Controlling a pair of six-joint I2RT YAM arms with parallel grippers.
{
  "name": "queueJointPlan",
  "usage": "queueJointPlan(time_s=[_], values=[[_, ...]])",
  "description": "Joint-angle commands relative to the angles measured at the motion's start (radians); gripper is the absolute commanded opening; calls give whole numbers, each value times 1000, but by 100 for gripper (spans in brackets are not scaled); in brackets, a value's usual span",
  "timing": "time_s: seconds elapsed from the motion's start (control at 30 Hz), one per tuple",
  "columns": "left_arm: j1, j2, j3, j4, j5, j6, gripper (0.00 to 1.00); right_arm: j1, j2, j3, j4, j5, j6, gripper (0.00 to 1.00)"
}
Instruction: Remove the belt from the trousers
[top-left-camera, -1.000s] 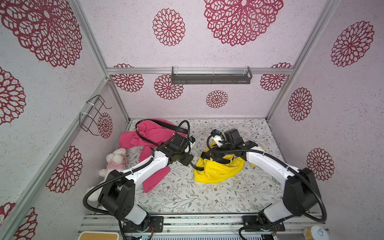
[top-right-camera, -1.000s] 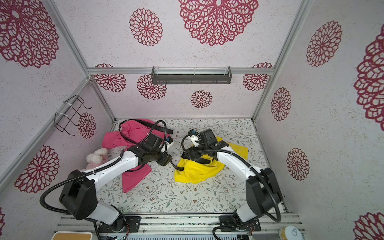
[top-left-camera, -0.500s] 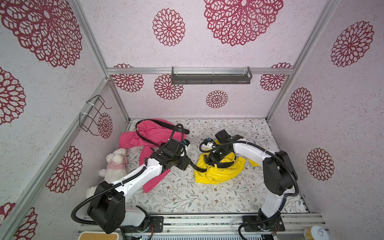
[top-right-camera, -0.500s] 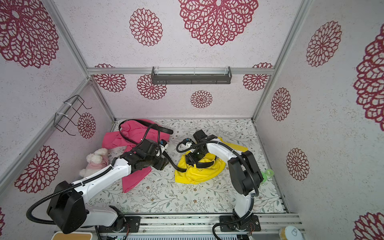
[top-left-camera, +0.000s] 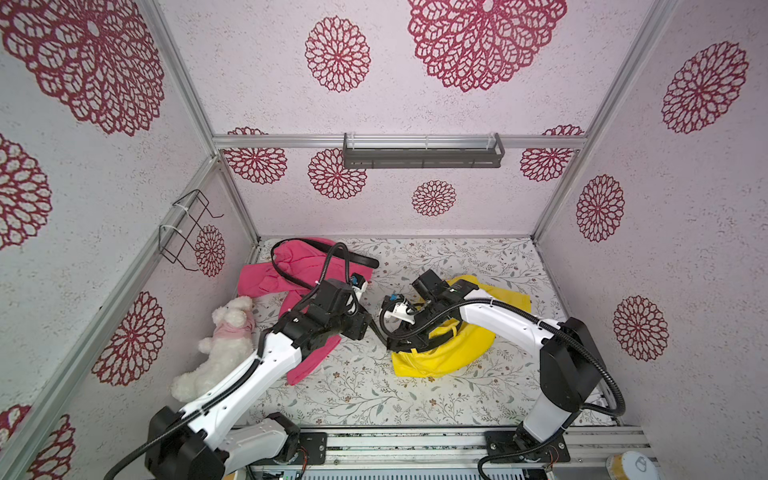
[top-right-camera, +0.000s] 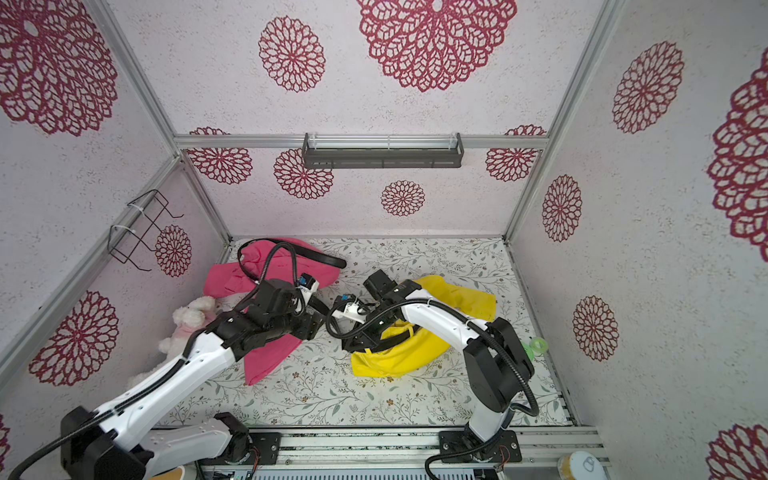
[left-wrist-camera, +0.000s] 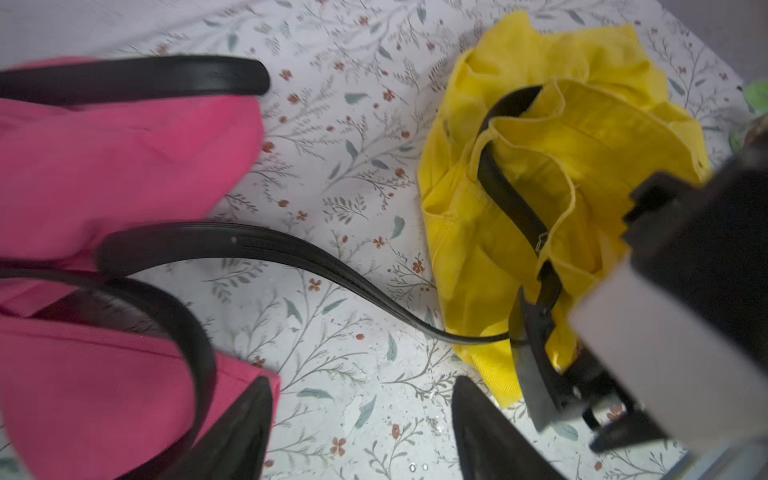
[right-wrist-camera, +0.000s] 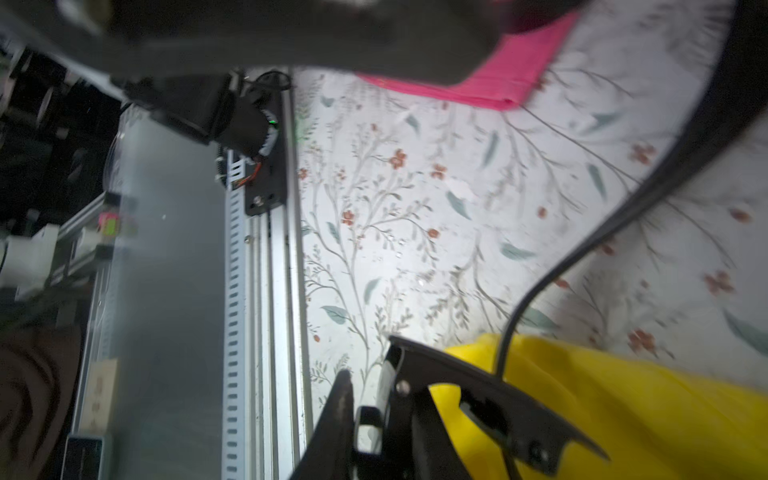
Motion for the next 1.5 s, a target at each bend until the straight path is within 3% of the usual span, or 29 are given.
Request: queueJointPlan(time_s=[0.0, 0.13, 0.23, 0.47, 0.57, 0.67, 1.03, 1.37, 1.47], values=[[9, -77, -47, -82, -127, -50, 74, -19, 82, -2, -84, 28, -60, 32], [9, -56, -68, -58, -94, -70, 76, -96, 19, -124, 84, 296, 190, 64], [-6, 38, -42, -40, -28, -76, 77, -118, -66, -185, 110, 420, 271, 73], [-167, 229, 29, -73, 42, 40, 86, -123, -199, -278, 91, 493, 335, 75], [-260, 260, 23, -45, 117, 91, 91, -145, -251, -318, 135, 487, 360, 77], [-336, 305, 17, -19, 94, 141, 93, -185, -276, -325, 162, 436, 378, 77], [-388, 425, -52, 148, -127, 191, 93, -244, -412, -380, 192, 398, 410, 79], [-409, 550, -32, 250, -127, 208, 88, -284, -515, -394, 196, 404, 408, 80], [-410, 593, -18, 262, -152, 194, 80, -289, -536, -396, 202, 398, 411, 80]])
